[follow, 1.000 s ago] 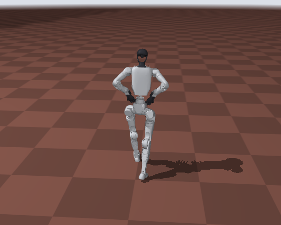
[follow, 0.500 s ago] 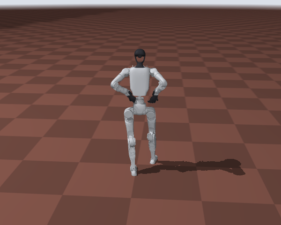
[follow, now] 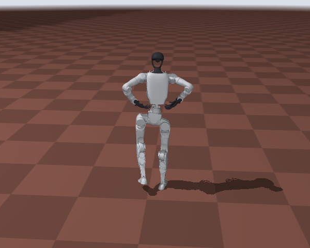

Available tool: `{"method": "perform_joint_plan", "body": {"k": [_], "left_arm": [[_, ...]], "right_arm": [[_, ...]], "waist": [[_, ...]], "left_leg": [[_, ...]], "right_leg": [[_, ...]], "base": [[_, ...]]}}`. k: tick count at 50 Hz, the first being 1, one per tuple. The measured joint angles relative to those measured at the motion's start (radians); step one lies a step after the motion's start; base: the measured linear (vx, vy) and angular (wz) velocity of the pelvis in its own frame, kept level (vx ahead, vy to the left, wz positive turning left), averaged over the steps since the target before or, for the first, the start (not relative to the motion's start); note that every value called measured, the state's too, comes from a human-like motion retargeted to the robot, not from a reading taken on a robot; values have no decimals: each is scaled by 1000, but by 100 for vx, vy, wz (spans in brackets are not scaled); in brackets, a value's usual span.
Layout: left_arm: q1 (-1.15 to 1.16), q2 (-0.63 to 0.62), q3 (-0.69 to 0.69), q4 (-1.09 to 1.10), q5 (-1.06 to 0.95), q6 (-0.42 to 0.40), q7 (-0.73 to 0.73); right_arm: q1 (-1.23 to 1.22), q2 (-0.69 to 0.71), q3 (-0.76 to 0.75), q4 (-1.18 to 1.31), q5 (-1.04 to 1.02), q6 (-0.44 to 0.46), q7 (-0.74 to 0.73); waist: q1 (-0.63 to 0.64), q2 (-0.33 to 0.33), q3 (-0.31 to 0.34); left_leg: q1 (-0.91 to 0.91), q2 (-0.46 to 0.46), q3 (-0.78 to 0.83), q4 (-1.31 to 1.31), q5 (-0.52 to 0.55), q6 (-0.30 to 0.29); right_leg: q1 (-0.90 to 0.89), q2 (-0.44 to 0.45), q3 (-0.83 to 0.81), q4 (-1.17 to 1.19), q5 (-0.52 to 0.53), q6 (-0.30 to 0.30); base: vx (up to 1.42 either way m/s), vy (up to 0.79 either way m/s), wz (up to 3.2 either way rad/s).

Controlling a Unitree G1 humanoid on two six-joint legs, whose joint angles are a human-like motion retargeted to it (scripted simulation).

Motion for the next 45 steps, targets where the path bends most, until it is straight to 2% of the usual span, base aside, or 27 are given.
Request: {"method": "perform_joint_plan", "body": {"k": [2,4,7,10,12,15,18,20,23,25,27,30,32,35,40,45], "left_arm": [[10,65,132,27,361,-10,-164],[6,124,261,49,664,-90,-236],[-31,194,416,82,950,-204,-233],[-126,243,500,121,1090,-264,-184],[-238,272,505,151,1109,-283,-127],[-463,313,441,205,1108,-326,-34],[-701,346,327,250,1158,-391,35],[-855,366,248,265,1201,-420,86],[-1050,392,147,264,1252,-439,141],[-1140,408,102,252,1274,-450,154],[-1211,422,63,244,1280,-462,153],[-1293,449,18,242,1261,-470,153],[-1330,472,-4,251,1261,-465,149],[-1353,503,-24,273,1263,-462,118],[-1316,535,-17,309,1246,-467,43],[-1265,564,13,326,1267,-477,20]], "right_arm": [[28,-93,-160,4,-452,-52,240],[35,-165,-308,29,-768,-169,346],[-4,-245,-477,99,-996,-290,336],[-118,-306,-561,192,-1083,-335,265],[-244,-338,-557,255,-1102,-344,197],[-484,-381,-469,336,-1113,-370,97],[-722,-416,-312,376,-1142,-418,48],[-868,-439,-204,382,-1163,-438,27],[-1050,-475,-67,361,-1184,-452,11],[-1132,-499,-8,333,-1201,-464,9],[-1197,-519,37,305,-1218,-473,6],[-1271,-545,81,267,-1236,-467,-10],[-1305,-555,101,247,-1250,-456,-10],[-1325,-571,118,224,-1247,-456,19],[-1288,-612,111,225,-1240,-478,88],[-1212,-635,58,279,-1243,-482,100]], "waist": [[48,-1,17],[90,24,29],[119,83,33],[119,125,24],[106,143,12],[77,171,-6],[69,195,-54],[66,195,-91],[51,188,-129],[38,184,-150],[16,170,-166],[-25,126,-172],[-37,95,-171],[-39,76,-183],[-35,79,-208],[-44,88,-223]], "left_leg": [[21,11,38,-234,21,-30],[55,50,77,-487,61,-88],[86,105,112,-745,130,-179],[106,129,82,-839,207,-230],[129,141,48,-845,231,-225],[178,170,21,-812,199,-203],[203,220,25,-773,146,-194],[206,235,31,-758,122,-195],[218,237,37,-750,96,-214],[230,232,40,-751,81,-231],[242,211,35,-755,69,-244],[265,150,15,-766,52,-251],[281,118,10,-774,41,-244],[291,100,13,-779,31,-237],[290,101,15,-766,24,-227],[287,108,9,-755,10,-221]], "right_leg": [[15,22,34,18,-12,15],[38,76,61,35,-29,15],[100,147,83,51,-65,15],[164,181,100,65,-98,-9],[189,198,105,88,-102,-44],[198,221,108,185,-66,-94],[84,238,103,456,-1,-110],[-15,216,76,637,25,-103],[-90,136,-11,737,-12,-127],[-96,96,-55,680,-63,-144],[-73,81,-58,511,-89,-138],[-6,55,-17,186,-43,-92],[11,30,4,77,1,-55],[20,14,11,28,24,-42],[45,16,-2,12,1,-39],[65,24,-20,-11,-24,-12]], "base": [[45,-9,-100],[46,-7,-104],[51,10,-74],[50,15,-39],[46,9,-8],[44,11,9],[40,11,-17],[36,9,-25],[33,7,-7],[30,3,12],[28,-1,37],[25,-7,53],[22,-10,24],[18,-10,-2],[14,-10,0],[10,-10,8]]}}
